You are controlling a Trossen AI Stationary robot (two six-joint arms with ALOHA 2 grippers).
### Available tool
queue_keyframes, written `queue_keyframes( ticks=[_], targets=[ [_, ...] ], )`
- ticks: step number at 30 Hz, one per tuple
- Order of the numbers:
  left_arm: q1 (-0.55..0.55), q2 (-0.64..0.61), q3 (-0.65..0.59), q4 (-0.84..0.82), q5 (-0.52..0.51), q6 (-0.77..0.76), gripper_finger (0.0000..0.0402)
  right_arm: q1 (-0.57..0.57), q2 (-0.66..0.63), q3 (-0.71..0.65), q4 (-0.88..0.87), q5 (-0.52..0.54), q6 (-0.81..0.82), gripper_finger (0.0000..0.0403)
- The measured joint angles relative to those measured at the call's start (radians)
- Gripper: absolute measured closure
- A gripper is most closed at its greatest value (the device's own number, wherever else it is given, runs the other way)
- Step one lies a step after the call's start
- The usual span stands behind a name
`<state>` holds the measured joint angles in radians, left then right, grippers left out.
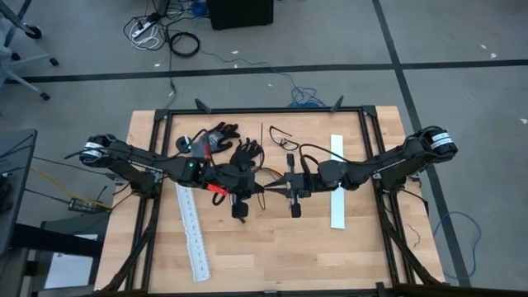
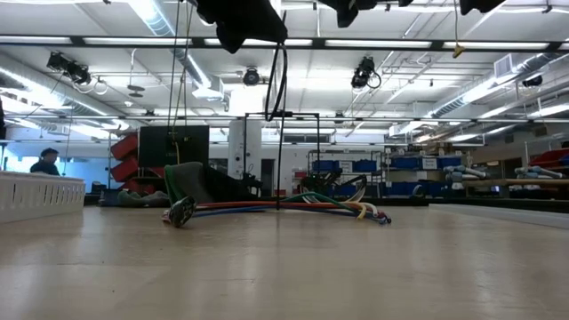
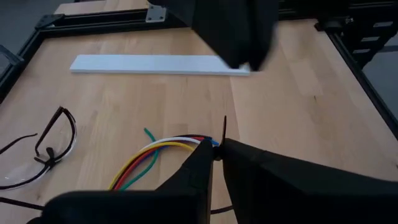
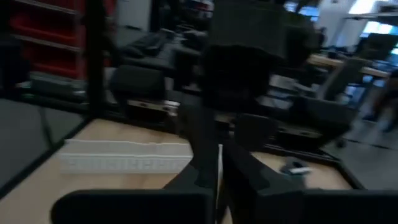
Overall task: Ziptie cables
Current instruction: Insert the black zip tie pointed tail end through the slot to form a loop
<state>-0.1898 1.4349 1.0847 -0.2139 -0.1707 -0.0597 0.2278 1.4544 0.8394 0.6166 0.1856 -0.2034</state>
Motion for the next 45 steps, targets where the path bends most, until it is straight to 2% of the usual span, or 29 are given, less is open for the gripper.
queue_keyframes(
  ticks=[3,9,14,17,22,26,35,45],
  targets=[
    [0.0,0.0,0.001,0.0,0.0,0.0,0.0379,-0.009,0.0,0.0,0.002,-0.047,-0.05,0.0351],
    [0.0,-0.001,0.001,0.001,0.0,0.006,0.0379,-0.003,0.0,-0.002,0.041,-0.047,-0.1,0.028],
    [0.0,-0.002,0.002,0.003,0.0,0.027,0.0378,0.021,-0.007,-0.002,0.008,0.091,-0.057,0.0217],
    [0.0,-0.002,0.002,0.005,0.008,0.029,0.0378,0.028,-0.022,-0.003,-0.013,0.144,-0.025,0.0197],
    [0.0,-0.002,0.002,0.007,0.012,0.032,0.0378,0.024,-0.028,-0.003,-0.04,0.114,0.0,0.0201],
    [0.0,-0.002,0.003,0.01,0.015,0.033,0.0378,-0.02,-0.012,-0.003,-0.076,0.013,0.084,0.0213],
    [0.0,-0.002,0.003,0.014,0.017,0.032,0.0378,-0.043,0.017,-0.003,-0.059,-0.033,0.096,0.0221],
    [0.0,-0.002,0.003,0.015,0.017,0.034,0.0378,-0.043,0.02,-0.004,-0.071,-0.069,0.114,0.0282]
  ],
)
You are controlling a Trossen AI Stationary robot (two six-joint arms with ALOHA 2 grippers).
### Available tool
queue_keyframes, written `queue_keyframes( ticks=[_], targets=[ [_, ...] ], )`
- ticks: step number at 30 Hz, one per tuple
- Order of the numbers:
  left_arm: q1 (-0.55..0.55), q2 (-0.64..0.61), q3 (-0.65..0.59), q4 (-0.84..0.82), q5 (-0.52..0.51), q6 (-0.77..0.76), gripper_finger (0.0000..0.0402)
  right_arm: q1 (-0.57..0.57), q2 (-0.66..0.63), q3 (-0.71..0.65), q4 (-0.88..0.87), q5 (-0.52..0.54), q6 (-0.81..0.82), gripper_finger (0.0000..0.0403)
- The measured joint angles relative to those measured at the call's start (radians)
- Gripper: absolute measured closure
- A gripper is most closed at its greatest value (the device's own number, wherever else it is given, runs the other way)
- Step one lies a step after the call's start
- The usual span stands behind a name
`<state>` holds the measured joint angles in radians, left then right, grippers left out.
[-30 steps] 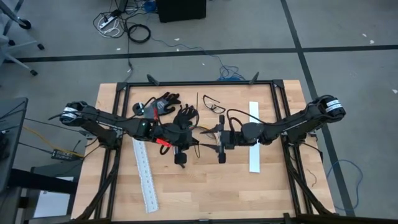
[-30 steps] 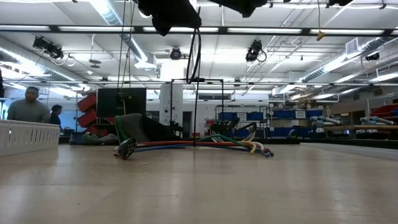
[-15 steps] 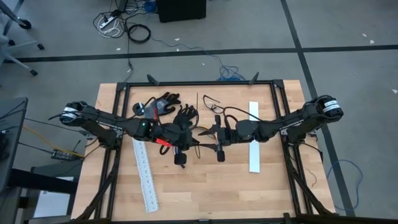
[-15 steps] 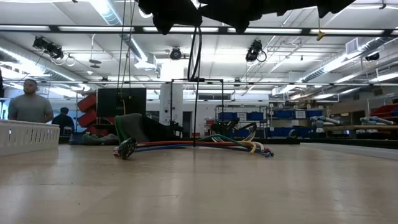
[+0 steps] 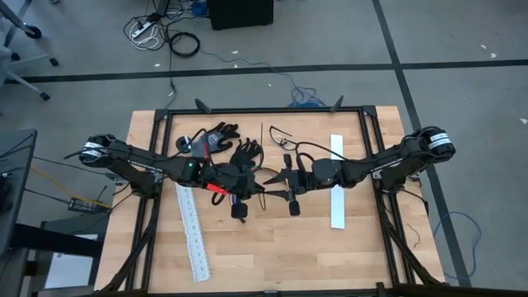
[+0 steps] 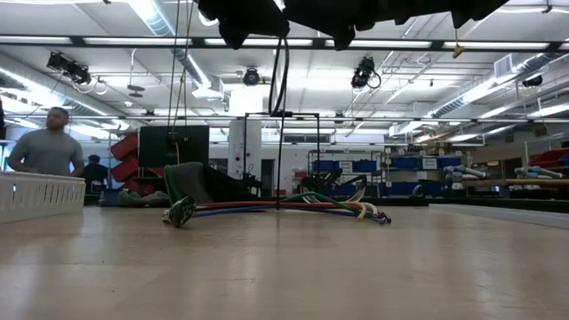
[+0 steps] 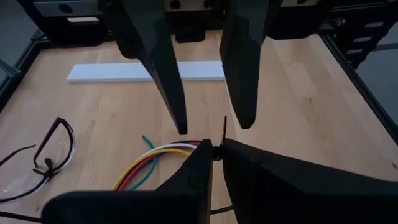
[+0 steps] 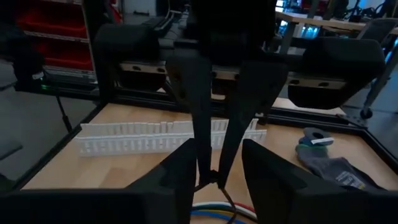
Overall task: Ziptie cables
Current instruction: Insert the black zip tie pointed tail end through the slot to form a loop
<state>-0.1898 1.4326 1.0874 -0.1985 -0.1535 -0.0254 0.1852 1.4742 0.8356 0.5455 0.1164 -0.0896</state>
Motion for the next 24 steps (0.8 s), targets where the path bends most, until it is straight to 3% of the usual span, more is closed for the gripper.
queue_keyframes(
  ticks=[15,24],
  targets=[
    [0.0,0.0,0.0,0.023,0.0,0.002,0.0378,0.0,0.014,-0.002,0.025,-0.007,-0.009,0.0291],
    [0.0,0.0,0.0,0.021,-0.002,0.017,0.0378,0.0,0.014,-0.002,0.018,-0.008,-0.027,0.0363]
  ],
)
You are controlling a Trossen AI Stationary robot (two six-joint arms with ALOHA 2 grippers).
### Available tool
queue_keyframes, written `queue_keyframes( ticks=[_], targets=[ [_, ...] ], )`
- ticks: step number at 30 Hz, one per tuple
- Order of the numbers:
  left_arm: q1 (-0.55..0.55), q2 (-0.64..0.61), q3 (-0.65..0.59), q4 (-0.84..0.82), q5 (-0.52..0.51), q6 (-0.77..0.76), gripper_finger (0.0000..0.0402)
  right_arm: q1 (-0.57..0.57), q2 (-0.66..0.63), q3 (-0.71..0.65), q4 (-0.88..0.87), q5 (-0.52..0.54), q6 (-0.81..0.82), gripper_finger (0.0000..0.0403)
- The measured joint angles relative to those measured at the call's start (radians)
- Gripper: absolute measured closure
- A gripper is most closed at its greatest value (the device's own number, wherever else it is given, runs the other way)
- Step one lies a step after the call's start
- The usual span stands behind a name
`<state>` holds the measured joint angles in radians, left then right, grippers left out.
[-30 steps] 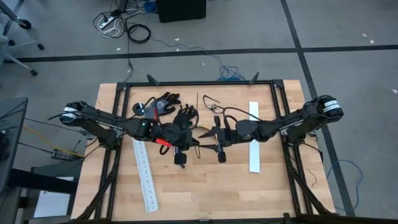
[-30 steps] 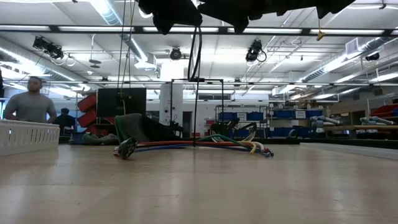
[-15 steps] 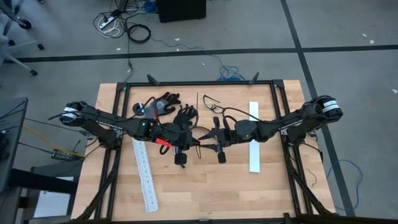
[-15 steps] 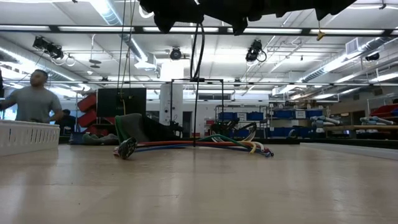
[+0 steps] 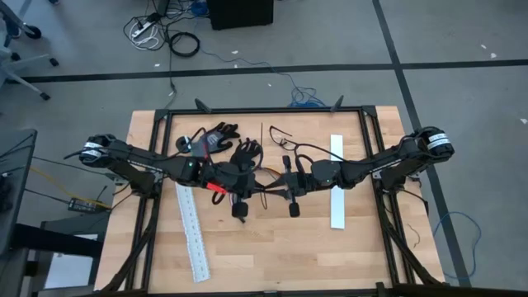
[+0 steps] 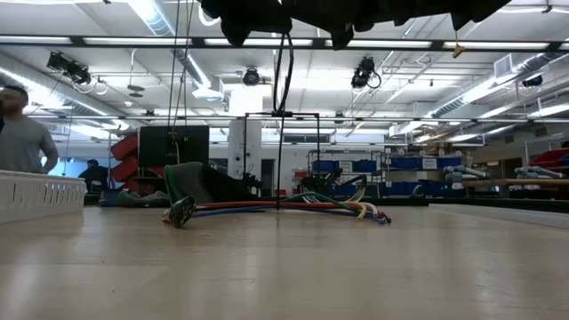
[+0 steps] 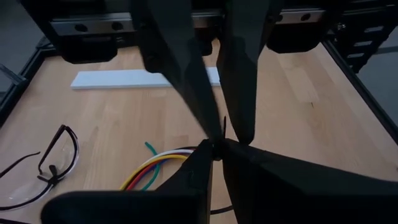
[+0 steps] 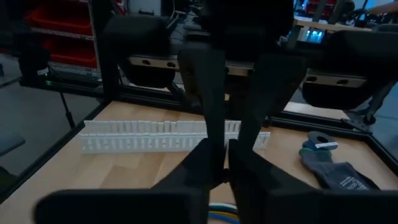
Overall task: Ziptie cables
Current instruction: Insert the black zip tie pointed tail end through the slot to form a loop
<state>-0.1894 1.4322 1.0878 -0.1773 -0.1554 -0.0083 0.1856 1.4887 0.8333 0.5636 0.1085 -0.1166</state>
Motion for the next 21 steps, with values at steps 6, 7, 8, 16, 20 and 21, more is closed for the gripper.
queue_keyframes(
  ticks=[6,7,8,16,20,21],
  targets=[
    [0.001,0.0,0.0,-0.007,-0.005,0.0,0.0378,0.009,-0.002,0.0,-0.017,0.066,-0.046,0.0401],
    [0.001,0.0,0.0,-0.008,-0.005,-0.001,0.0378,0.012,-0.002,0.0,-0.02,0.079,-0.055,0.0401],
    [0.001,0.0,0.0,-0.01,-0.006,-0.001,0.0378,0.016,-0.002,0.0,-0.02,0.09,-0.059,0.0402],
    [0.001,0.0,0.0,-0.013,-0.005,-0.003,0.0378,0.024,-0.01,0.0,-0.021,0.133,-0.094,0.0402],
    [0.001,-0.001,0.001,-0.013,-0.004,-0.004,0.0378,0.032,-0.01,0.0,0.0,0.158,-0.128,0.0402],
    [0.001,-0.001,0.002,-0.013,-0.004,-0.007,0.0378,0.035,-0.01,0.0,0.007,0.159,-0.133,0.0402]
  ],
)
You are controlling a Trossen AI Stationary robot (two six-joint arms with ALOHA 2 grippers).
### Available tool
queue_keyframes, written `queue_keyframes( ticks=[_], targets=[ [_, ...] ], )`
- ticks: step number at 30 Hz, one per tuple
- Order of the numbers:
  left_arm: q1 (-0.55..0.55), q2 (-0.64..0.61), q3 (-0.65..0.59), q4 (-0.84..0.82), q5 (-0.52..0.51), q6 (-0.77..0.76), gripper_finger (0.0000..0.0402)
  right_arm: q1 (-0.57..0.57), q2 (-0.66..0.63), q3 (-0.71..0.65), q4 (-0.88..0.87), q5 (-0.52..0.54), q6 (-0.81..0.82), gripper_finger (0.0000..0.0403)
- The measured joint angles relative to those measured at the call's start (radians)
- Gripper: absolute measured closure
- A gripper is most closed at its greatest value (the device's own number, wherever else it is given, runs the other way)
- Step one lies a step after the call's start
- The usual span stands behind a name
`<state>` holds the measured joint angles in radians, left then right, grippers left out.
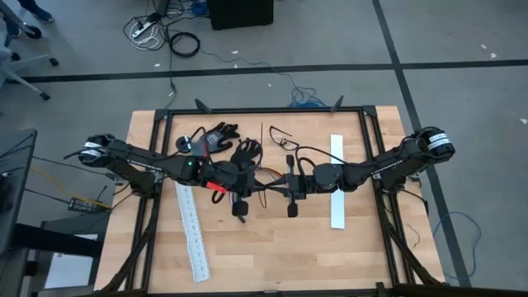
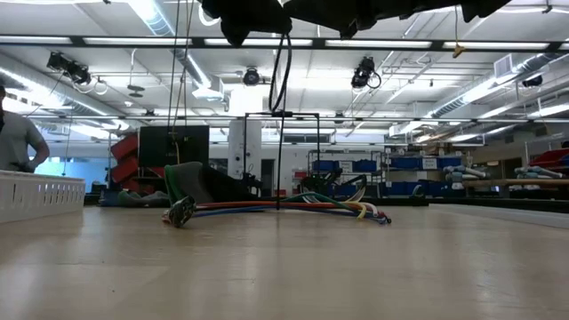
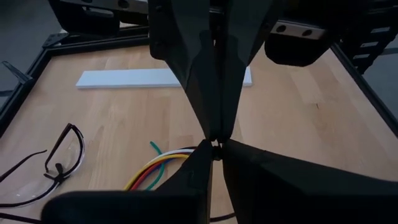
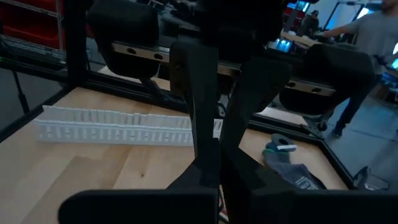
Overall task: Ziptie cables
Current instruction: Insert the black zip tie pointed tail end through the slot to form a loop
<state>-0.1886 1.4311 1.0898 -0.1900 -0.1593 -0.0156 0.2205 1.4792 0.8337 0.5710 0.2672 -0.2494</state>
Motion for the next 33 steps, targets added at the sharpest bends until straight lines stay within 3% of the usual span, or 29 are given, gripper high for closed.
queue_keyframes(
  ticks=[25,33],
  targets=[
    [-0.002,0.017,-0.009,-0.012,-0.027,-0.021,0.0378,0.059,-0.019,0.006,0.134,0.081,-0.059,0.0402],
    [-0.002,0.023,-0.006,0.006,-0.029,-0.017,0.0381,0.079,-0.059,0.003,0.078,0.078,-0.077,0.0402]
  ],
)
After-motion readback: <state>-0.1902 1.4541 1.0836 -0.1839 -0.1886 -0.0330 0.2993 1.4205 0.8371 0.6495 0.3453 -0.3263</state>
